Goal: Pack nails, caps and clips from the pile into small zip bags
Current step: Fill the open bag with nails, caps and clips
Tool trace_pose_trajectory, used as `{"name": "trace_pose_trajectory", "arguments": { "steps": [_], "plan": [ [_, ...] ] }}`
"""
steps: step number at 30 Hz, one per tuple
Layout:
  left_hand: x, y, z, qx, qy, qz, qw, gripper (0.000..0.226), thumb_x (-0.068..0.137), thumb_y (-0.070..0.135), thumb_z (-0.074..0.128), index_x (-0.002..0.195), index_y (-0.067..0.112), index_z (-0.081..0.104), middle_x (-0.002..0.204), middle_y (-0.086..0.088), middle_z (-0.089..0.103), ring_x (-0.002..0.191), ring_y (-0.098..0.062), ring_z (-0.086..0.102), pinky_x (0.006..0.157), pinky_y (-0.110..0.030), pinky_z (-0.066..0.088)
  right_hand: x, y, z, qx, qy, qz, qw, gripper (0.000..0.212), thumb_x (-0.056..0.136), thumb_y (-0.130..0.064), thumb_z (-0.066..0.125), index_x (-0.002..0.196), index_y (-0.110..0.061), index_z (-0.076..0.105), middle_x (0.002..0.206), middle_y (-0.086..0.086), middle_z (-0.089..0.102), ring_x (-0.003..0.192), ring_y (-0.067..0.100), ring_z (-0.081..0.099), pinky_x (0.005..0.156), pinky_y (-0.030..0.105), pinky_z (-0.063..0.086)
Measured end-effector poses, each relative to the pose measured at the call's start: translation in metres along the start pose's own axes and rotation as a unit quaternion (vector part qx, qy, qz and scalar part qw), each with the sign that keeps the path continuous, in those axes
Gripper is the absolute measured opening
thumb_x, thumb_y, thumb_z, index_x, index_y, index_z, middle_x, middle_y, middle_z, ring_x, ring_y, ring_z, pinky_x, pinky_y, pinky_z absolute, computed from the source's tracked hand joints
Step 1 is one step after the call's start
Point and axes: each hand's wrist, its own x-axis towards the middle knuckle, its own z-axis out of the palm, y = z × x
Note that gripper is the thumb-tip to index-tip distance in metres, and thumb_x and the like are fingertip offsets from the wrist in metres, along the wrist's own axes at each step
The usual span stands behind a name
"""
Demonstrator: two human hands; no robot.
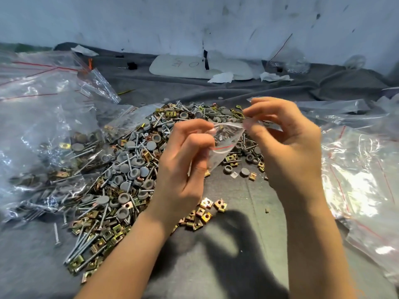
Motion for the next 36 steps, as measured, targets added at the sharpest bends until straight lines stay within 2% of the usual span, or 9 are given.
{"name": "trace_pose_trajectory", "arguments": {
  "steps": [3,5,8,13,17,20,24,27,36],
  "plan": [
    [0.001,0.0,-0.001,-0.013,0.012,-0.015,1.0,0.013,0.092,0.009,0.041,0.099,0.013,0.051,0.117,-0.005,0.051,0.106,-0.031,0.057,0.088,-0.044,0.05,0.005,0.013,-0.016,-0.054,0.041,0.069,0.995,0.021,0.086,-0.01,0.067,0.082,-0.031,0.065,0.088,-0.007,0.069,0.079,0.005,0.065,0.07,0.018,0.048],
    [0.001,0.0,-0.001,-0.021,0.018,-0.024,0.999,0.014,0.092,0.008,0.04,0.099,0.013,0.051,0.117,-0.007,0.051,0.105,-0.033,0.058,0.087,-0.047,0.05,0.005,0.03,-0.024,-0.179,-0.02,0.152,0.972,0.02,0.085,-0.011,0.068,0.079,-0.029,0.066,0.08,-0.009,0.068,0.072,0.006,0.063,0.069,0.022,0.048],
    [0.002,0.0,-0.001,-0.034,0.027,-0.038,0.998,0.015,0.091,0.009,0.039,0.1,0.014,0.051,0.116,-0.012,0.051,0.103,-0.035,0.057,0.087,-0.048,0.051,-0.001,0.049,-0.022,-0.288,-0.118,0.277,0.909,0.01,0.082,-0.007,0.07,0.083,-0.017,0.07,0.085,0.009,0.071,0.076,0.022,0.065,0.074,0.03,0.05],
    [0.003,-0.003,-0.003,-0.039,0.056,-0.064,0.996,0.014,0.093,0.012,0.039,0.099,0.015,0.051,0.116,-0.013,0.052,0.108,-0.035,0.056,0.093,-0.047,0.049,-0.006,0.054,-0.014,-0.362,-0.207,0.307,0.855,0.014,0.08,-0.006,0.07,0.093,-0.012,0.072,0.077,0.007,0.064,0.084,0.027,0.065,0.068,0.024,0.042],
    [0.003,-0.004,-0.003,-0.042,0.06,-0.07,0.995,0.015,0.092,0.011,0.038,0.099,0.015,0.051,0.116,-0.009,0.052,0.107,-0.035,0.057,0.092,-0.044,0.05,-0.006,0.055,-0.013,-0.343,-0.219,0.297,0.864,0.017,0.078,-0.002,0.069,0.073,-0.017,0.061,0.065,-0.005,0.055,0.064,0.012,0.053,0.05,0.015,0.036],
    [0.003,-0.002,-0.003,-0.04,0.054,-0.069,0.995,0.015,0.091,0.01,0.039,0.099,0.015,0.051,0.116,-0.009,0.052,0.106,-0.032,0.057,0.091,-0.04,0.05,-0.006,0.057,-0.013,-0.298,-0.198,0.295,0.886,0.017,0.079,-0.004,0.071,0.074,-0.015,0.061,0.066,-0.004,0.057,0.063,0.015,0.052,0.054,0.021,0.039],
    [0.003,0.0,-0.002,-0.029,0.022,-0.057,0.998,0.014,0.091,0.009,0.041,0.099,0.015,0.051,0.116,-0.009,0.051,0.108,-0.03,0.056,0.093,-0.034,0.048,-0.001,0.043,-0.016,-0.1,-0.075,0.214,0.969,0.019,0.08,-0.004,0.073,0.074,-0.021,0.066,0.067,-0.005,0.067,0.059,0.005,0.059,0.06,0.019,0.044],
    [0.003,0.001,0.001,-0.023,-0.024,-0.041,0.999,0.014,0.09,0.009,0.042,0.098,0.015,0.052,0.117,-0.006,0.052,0.109,-0.022,0.056,0.094,-0.025,0.045,0.002,0.019,-0.017,0.081,-0.005,0.099,0.992,0.017,0.08,-0.004,0.072,0.079,-0.02,0.068,0.071,-0.007,0.071,0.066,0.001,0.063,0.063,0.012,0.047],
    [0.0,-0.001,0.004,-0.013,-0.057,-0.009,0.998,0.011,0.094,0.009,0.044,0.099,0.012,0.054,0.117,-0.014,0.054,0.108,-0.019,0.057,0.092,-0.024,0.043,-0.001,0.01,-0.003,0.077,-0.101,0.055,0.99,0.016,0.081,-0.002,0.067,0.083,-0.019,0.068,0.083,-0.001,0.071,0.08,0.009,0.063,0.074,0.021,0.046]
  ]
}}
